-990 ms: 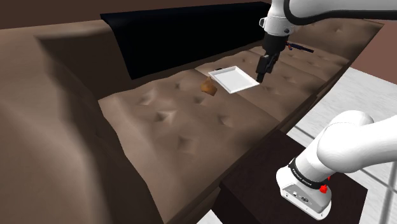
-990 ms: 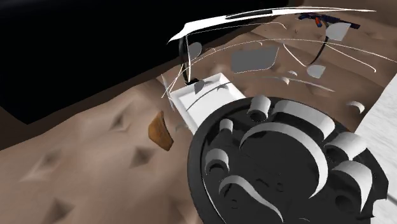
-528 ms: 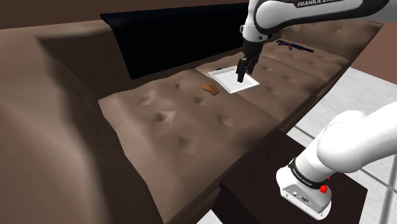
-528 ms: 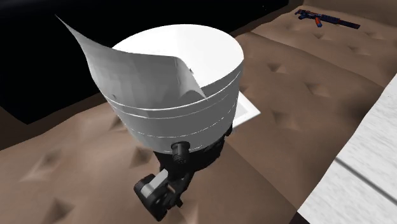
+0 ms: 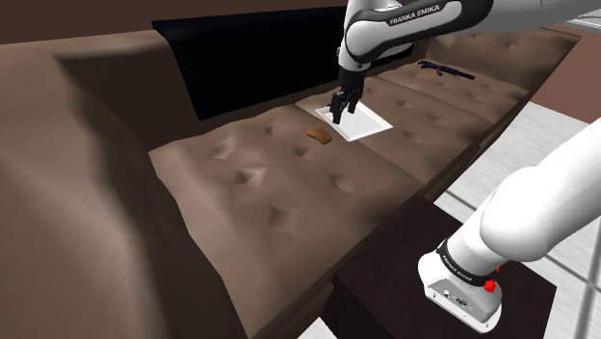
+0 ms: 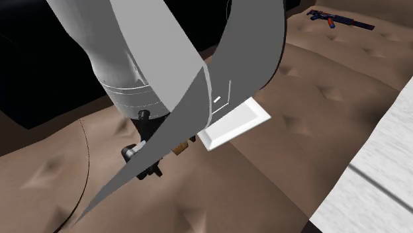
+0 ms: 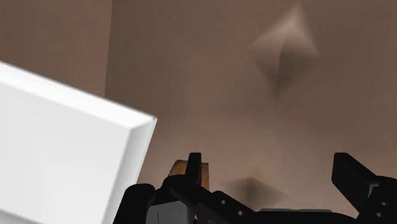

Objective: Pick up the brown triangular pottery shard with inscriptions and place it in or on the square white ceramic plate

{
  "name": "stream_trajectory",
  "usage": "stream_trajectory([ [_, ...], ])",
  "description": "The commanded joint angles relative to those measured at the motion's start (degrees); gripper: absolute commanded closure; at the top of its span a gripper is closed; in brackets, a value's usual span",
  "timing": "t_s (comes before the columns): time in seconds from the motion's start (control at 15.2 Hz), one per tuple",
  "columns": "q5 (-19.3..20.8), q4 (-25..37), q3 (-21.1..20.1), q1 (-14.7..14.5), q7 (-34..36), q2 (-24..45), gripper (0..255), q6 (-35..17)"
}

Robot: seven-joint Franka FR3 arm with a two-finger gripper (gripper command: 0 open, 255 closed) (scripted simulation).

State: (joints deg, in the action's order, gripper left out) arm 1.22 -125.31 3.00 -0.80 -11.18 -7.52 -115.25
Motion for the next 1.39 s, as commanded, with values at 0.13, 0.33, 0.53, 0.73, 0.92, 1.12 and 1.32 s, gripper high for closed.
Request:
stream_trajectory([
  [0.13,-1.1,6.4,0.4,0.2,-1.1,9.2,0,-3.5],
  [0.33,-2.0,11.9,0.4,0.3,-1.7,15.7,0,-4.9],
  [0.53,-2.9,18.3,0.2,0.5,-2.3,22.3,0,-5.6],
  [0.73,-3.2,20.3,0.1,0.7,-2.5,25.0,0,-6.4],
  [0.92,-3.3,19.3,0.1,0.7,-2.5,26.0,0,-8.4],
  [1.12,-3.4,18.2,0.0,0.7,-2.6,27.3,0,-10.8],
  [1.32,-3.4,18.2,0.0,0.7,-2.6,27.3,0,-10.8],
])
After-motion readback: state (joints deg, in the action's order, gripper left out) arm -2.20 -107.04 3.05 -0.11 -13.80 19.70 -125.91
